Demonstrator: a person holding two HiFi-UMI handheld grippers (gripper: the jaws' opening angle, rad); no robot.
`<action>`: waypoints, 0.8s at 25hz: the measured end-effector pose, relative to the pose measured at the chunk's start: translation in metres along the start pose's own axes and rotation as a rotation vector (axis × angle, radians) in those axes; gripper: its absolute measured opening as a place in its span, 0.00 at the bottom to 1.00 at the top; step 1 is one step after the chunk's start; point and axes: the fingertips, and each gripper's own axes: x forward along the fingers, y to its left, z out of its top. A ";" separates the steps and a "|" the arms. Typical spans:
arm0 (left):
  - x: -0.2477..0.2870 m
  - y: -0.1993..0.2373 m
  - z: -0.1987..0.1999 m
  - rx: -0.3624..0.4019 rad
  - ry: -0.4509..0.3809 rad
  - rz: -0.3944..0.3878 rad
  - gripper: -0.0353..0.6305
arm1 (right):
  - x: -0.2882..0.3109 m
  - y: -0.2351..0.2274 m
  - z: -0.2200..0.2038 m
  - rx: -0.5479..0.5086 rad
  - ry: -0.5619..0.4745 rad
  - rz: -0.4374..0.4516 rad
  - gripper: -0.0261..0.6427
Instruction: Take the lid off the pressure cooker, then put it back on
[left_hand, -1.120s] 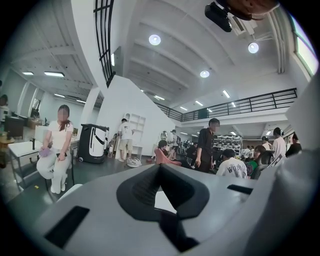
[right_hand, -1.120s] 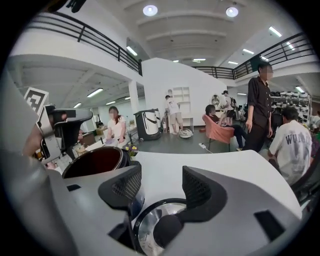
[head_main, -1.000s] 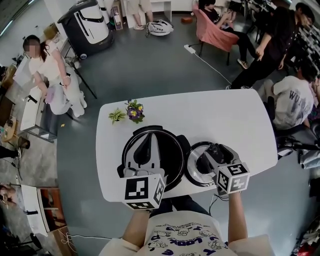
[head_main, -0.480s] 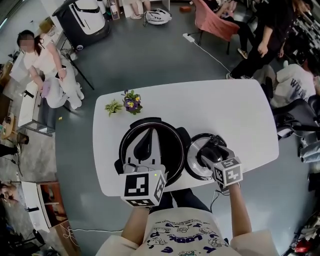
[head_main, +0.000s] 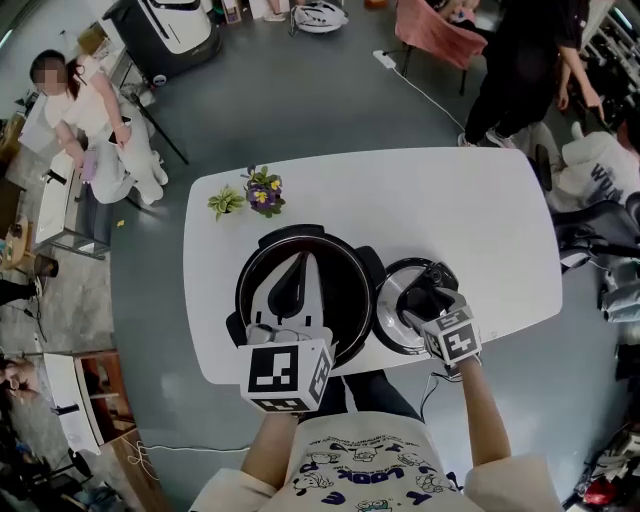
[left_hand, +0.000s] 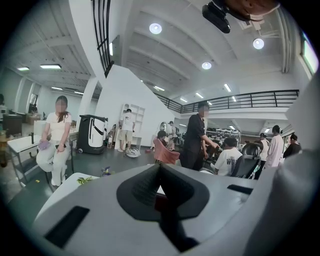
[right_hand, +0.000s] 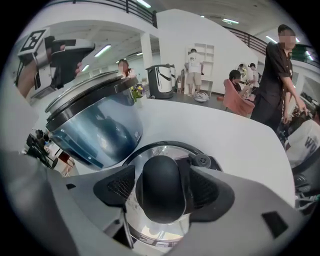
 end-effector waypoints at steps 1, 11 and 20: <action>0.001 0.000 -0.002 -0.001 0.003 0.001 0.07 | 0.002 0.000 -0.001 -0.003 0.006 0.001 0.57; 0.006 0.005 -0.013 -0.008 0.036 0.009 0.07 | 0.020 0.005 -0.013 -0.041 0.081 0.029 0.56; 0.008 0.008 -0.019 -0.010 0.049 0.011 0.07 | 0.027 0.004 -0.016 -0.065 0.120 0.038 0.50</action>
